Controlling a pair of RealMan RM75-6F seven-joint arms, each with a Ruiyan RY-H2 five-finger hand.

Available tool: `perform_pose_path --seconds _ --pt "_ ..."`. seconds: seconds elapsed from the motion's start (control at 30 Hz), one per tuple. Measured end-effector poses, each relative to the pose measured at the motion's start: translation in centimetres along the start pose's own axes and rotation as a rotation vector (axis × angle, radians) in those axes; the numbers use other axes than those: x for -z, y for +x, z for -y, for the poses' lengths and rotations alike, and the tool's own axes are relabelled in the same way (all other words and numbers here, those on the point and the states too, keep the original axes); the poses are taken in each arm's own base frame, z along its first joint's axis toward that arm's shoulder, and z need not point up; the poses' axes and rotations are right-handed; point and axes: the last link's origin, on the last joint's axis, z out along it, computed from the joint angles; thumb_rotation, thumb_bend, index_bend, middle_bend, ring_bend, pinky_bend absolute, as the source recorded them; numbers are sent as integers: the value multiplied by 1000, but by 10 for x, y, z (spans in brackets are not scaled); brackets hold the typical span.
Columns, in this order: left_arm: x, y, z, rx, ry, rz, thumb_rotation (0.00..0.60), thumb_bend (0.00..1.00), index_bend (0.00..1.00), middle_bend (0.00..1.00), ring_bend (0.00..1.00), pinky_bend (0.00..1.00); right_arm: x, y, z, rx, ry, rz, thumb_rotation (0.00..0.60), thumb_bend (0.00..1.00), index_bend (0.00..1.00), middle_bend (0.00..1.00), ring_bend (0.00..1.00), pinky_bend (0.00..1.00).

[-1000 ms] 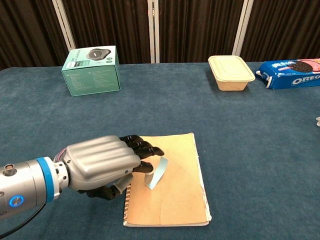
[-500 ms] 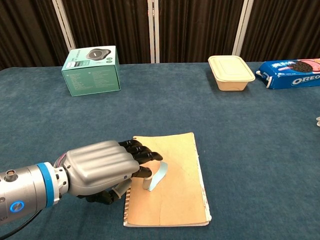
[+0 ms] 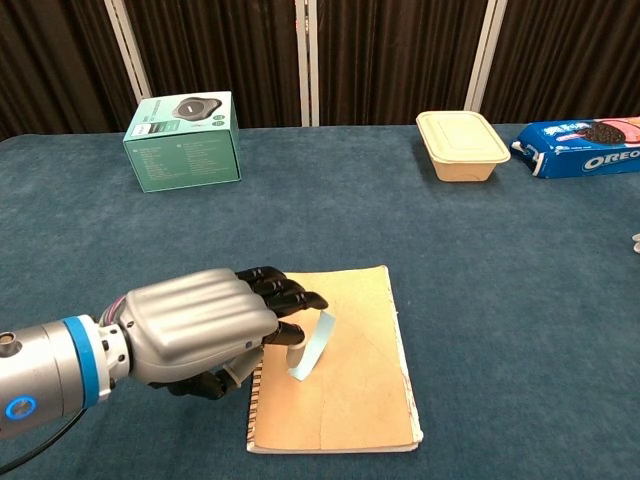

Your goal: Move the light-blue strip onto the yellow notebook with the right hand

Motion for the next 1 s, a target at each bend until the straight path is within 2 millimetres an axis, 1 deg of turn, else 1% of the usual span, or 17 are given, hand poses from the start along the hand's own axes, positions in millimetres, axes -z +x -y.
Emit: perform_pose_path --seconds 0.23,0.5,0.6,0.7,0.9,1.0 --pt "-2 -9 -3 -12 1 33 600 878 341 0 0 0 0 1 0 -2 0 -1 600 0 25 0 0 0" --pt "-4 -9 -3 2 6 26 600 878 332 0 0 0 0 1 -1 -2 0 -1 600 0 25 0 0 0" --pt "-5 -4 -2 8 10 6 600 878 333 0 0 0 0 1 -1 -3 0 -1 600 0 25 0 0 0" --pt "-3 5 1 22 23 -27 600 878 333 0 0 0 0 1 -1 -4 0 -1 600 0 26 0 0 0" --pt "3 29 16 52 63 -96 600 878 327 0 0 0 1 1 0 -5 2 -1 600 0 26 0 0 0" --pt "7 39 27 67 99 -133 600 876 278 0 0 0 1 0 1 -4 4 3 600 0 26 0 0 0"
